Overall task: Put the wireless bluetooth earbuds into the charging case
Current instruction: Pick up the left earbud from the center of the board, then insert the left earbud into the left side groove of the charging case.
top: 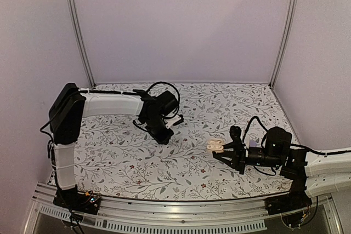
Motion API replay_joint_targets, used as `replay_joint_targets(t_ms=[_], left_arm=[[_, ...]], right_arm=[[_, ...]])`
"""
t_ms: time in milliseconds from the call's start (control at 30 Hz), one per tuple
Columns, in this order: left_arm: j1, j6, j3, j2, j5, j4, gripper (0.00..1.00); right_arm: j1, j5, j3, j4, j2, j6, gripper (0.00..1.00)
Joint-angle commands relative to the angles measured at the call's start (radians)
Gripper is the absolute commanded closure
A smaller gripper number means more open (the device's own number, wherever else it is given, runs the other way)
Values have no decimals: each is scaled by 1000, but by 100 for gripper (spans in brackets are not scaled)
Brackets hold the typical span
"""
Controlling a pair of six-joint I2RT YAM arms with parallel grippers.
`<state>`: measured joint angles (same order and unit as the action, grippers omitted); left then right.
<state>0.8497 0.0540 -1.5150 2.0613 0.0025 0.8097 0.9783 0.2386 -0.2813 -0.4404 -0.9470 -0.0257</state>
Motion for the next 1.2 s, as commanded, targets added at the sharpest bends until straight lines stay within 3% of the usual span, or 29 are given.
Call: replay_joint_targets(t_ms=[0, 167, 433, 633, 833, 1167], left_arm=[[-1, -11, 47, -128, 1, -170, 89], [5, -31, 126, -250, 15, -316, 90], [37, -96, 364, -546, 161, -657, 91], [95, -147, 444, -653, 175, -778, 91], [163, -157, 477, -700, 143, -894, 91], [216, -148, 520, -733, 95, -1017, 91]], right_arm=[[-8, 16, -7, -25, 21, -22, 93], [-7, 46, -10, -61, 35, -81, 93], [-4, 29, -37, -133, 17, -223, 95], [8, -50, -117, -155, -66, -333, 95], [8, -98, -192, -179, -171, -248, 95], [8, -89, -213, -209, -216, -66, 96]])
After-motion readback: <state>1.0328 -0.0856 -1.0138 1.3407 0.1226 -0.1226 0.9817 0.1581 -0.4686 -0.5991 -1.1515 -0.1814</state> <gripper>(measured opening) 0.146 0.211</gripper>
